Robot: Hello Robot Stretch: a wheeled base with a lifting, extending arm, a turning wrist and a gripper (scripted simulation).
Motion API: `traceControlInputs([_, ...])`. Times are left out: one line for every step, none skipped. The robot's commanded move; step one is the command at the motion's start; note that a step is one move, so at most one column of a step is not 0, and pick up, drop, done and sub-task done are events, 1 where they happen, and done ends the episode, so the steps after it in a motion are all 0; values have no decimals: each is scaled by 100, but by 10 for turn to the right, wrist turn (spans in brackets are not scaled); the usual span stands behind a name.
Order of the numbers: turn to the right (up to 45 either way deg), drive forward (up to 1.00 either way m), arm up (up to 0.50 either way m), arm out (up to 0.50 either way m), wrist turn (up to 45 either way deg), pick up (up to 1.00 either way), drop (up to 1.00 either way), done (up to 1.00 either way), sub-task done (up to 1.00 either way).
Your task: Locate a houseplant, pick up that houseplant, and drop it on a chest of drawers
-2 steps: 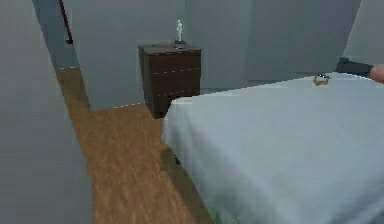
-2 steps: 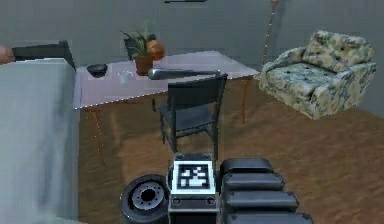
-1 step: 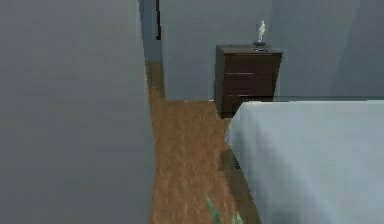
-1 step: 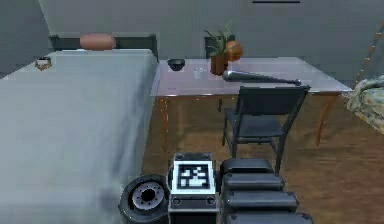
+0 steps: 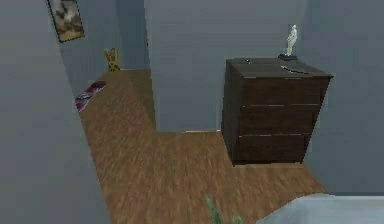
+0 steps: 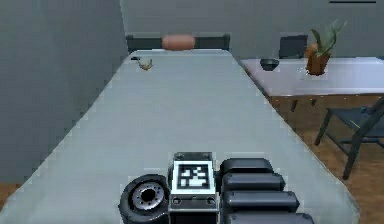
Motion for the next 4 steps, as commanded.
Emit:
traceControlInputs([-60, 0, 0, 0, 0, 0, 0, 0, 0])
traceControlInputs([0, 60, 0, 0, 0, 0, 0, 0, 0])
traceControlInputs([210, 0, 0, 0, 0, 0, 0, 0, 0])
traceControlInputs([0, 70, 0, 0, 0, 0, 0, 0, 0])
